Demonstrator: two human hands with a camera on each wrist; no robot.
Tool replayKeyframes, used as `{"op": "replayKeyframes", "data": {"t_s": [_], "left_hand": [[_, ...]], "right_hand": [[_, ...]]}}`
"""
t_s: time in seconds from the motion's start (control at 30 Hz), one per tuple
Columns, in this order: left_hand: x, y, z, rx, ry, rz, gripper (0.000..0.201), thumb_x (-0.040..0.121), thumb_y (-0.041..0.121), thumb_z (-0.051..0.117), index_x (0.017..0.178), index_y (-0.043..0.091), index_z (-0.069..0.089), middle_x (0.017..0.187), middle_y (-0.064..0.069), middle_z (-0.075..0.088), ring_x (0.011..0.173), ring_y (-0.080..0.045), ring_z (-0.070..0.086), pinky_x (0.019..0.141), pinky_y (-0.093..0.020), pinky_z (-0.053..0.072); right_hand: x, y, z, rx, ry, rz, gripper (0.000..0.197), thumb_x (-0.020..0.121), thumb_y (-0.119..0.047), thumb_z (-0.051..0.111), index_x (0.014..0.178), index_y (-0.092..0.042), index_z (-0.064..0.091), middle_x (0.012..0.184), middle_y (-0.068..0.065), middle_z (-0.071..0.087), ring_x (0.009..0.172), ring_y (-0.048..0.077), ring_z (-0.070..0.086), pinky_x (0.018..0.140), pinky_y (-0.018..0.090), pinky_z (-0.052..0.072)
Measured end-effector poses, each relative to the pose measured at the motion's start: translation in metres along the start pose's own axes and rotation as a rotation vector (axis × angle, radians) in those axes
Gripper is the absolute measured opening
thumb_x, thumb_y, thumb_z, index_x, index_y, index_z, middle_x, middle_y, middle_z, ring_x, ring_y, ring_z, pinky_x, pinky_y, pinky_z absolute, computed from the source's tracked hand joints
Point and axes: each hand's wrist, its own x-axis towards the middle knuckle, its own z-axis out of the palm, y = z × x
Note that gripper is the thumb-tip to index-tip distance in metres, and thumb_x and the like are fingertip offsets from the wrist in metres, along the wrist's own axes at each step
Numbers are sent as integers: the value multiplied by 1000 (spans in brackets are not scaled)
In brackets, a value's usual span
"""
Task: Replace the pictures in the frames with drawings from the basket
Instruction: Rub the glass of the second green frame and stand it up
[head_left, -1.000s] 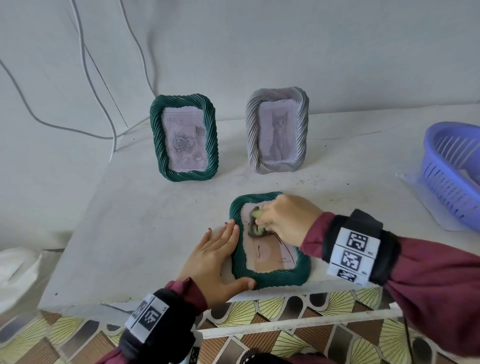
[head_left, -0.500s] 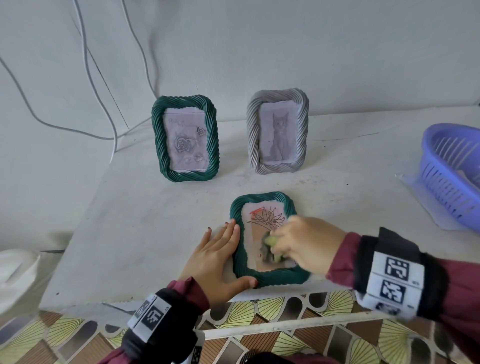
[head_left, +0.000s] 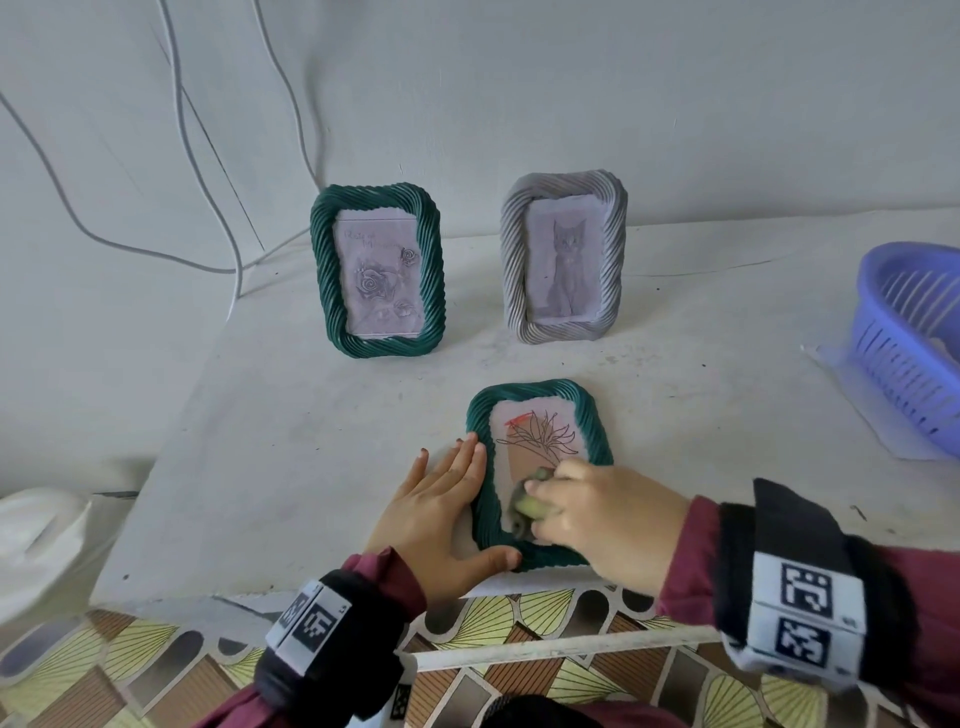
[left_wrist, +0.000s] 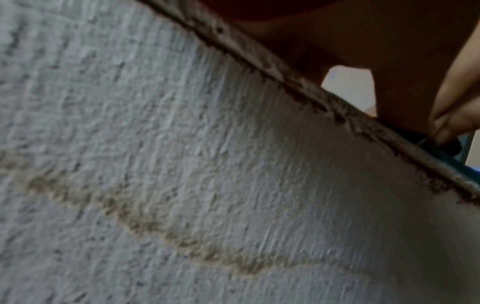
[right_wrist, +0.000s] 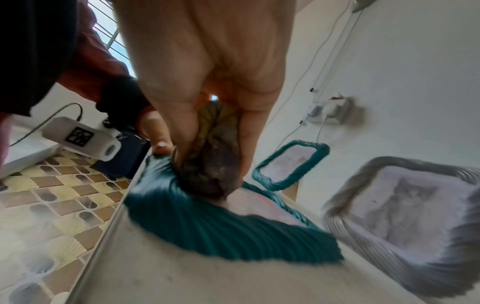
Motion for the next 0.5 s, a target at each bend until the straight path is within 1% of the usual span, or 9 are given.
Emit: {"op": "replayKeyframes", "data": {"t_s": [0.07, 0.1, 0.17, 0.23, 0.3, 0.33, 0.4, 0.47, 0.5], "left_hand": [[0, -1, 1, -4, 0, 2, 110, 51, 94, 5, 135, 28, -20, 150, 10, -14, 129, 6, -26, 105, -17, -25], [-1, -1, 0, -8, 1, 4, 111, 51, 94, 7, 136, 27, -19, 151, 10, -13, 131, 4, -24, 106, -18, -24], [-1, 1, -1, 2, 0, 5, 111, 52, 94, 14, 135, 28, -19, 151, 9, -13, 132, 3, -22, 107, -20, -23], [-2, 3, -2, 19, -8, -3, 106, 55, 88, 19, 134, 30, -20, 151, 9, -15, 131, 3, -24, 106, -19, -25], [-1, 3, -3, 13, -4, -4, 110, 52, 92, 16, 134, 30, -20, 150, 10, -15, 128, 5, -27, 104, -18, -27], [-1, 3, -3, 17, -6, -2, 113, 48, 95, 10, 134, 29, -20, 150, 10, -15, 127, 6, -29, 104, -18, -27], [-1, 2, -2, 23, -6, -3, 112, 47, 94, 1, 135, 28, -21, 149, 11, -16, 124, 7, -31, 102, -16, -29], [-1, 2, -2, 18, -2, -5, 112, 48, 94, 2, 135, 28, -21, 148, 12, -16, 127, 6, -29, 101, -15, -30], [-1, 2, -2, 14, -2, -4, 112, 48, 94, 5, 135, 28, -21, 148, 12, -16, 129, 5, -27, 101, -15, -30]], "right_hand": [[4, 11, -5, 26, 22, 21, 36, 93, -6, 42, 124, -17, 56, 139, 6, 45, 110, 23, 42, 90, 36, 46], [9, 17, -7, 37, 37, 34, 37, 93, -6, 43, 124, -19, 57, 137, 4, 47, 109, 23, 43, 90, 35, 46], [19, 25, -8, 39, 62, 73, 40, 92, -3, 42, 125, -20, 56, 135, 3, 49, 111, 25, 44, 91, 38, 46], [28, 27, -8, 15, 83, 122, 42, 92, -2, 38, 127, -19, 54, 135, 3, 48, 115, 26, 42, 92, 39, 45], [32, 24, -6, -19, 109, 137, 41, 94, -4, 35, 128, -18, 52, 136, 3, 47, 116, 26, 41, 92, 38, 43], [31, 21, -5, -20, 118, 129, 40, 94, -5, 35, 128, -17, 52, 136, 4, 47, 114, 27, 41, 92, 37, 43], [23, 11, -1, -22, 153, 72, 35, 92, -4, 41, 121, -14, 58, 132, 8, 51, 107, 28, 46, 83, 36, 46], [9, 0, 3, -58, 155, 27, 28, 85, 0, 54, 108, -10, 66, 123, 14, 58, 97, 31, 53, 70, 36, 52], [3, -4, 5, -41, 124, 15, 27, 84, 1, 55, 107, -8, 66, 123, 18, 58, 97, 33, 54, 68, 39, 54]]}}
